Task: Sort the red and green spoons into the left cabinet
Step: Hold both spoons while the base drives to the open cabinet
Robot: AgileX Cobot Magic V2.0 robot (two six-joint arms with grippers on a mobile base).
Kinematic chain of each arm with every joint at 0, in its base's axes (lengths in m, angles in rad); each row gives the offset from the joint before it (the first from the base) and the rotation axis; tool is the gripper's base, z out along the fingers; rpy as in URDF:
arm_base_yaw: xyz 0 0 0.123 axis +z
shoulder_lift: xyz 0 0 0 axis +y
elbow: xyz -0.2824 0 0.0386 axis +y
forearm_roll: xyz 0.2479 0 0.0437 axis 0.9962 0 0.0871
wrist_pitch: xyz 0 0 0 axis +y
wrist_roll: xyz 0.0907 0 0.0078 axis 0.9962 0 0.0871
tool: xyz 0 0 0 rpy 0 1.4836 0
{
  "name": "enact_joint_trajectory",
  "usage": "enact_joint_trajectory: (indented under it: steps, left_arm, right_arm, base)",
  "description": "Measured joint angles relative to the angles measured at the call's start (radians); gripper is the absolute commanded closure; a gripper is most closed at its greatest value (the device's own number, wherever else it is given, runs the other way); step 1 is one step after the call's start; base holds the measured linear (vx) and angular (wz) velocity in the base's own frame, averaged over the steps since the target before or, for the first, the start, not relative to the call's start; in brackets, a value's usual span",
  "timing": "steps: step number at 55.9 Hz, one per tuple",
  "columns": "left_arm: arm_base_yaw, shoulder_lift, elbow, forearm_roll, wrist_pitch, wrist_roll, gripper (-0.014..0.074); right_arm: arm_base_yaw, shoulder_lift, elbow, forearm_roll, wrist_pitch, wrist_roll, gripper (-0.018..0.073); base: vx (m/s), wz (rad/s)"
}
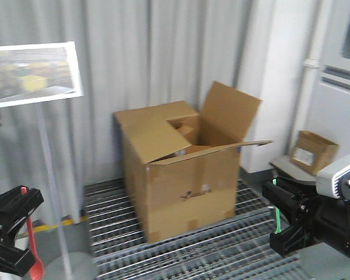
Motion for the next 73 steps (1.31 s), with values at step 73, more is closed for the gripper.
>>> enact_joint_trajectory:
  steps: [73]
  left_arm:
    - [0.0,0.0,0.0,0.0,-0.002,0.0,0.0524]
  right_arm:
    - [0.0,0.0,0.0,0.0,0.007,0.0,0.0565]
  base:
    - [0.3,-0.74]
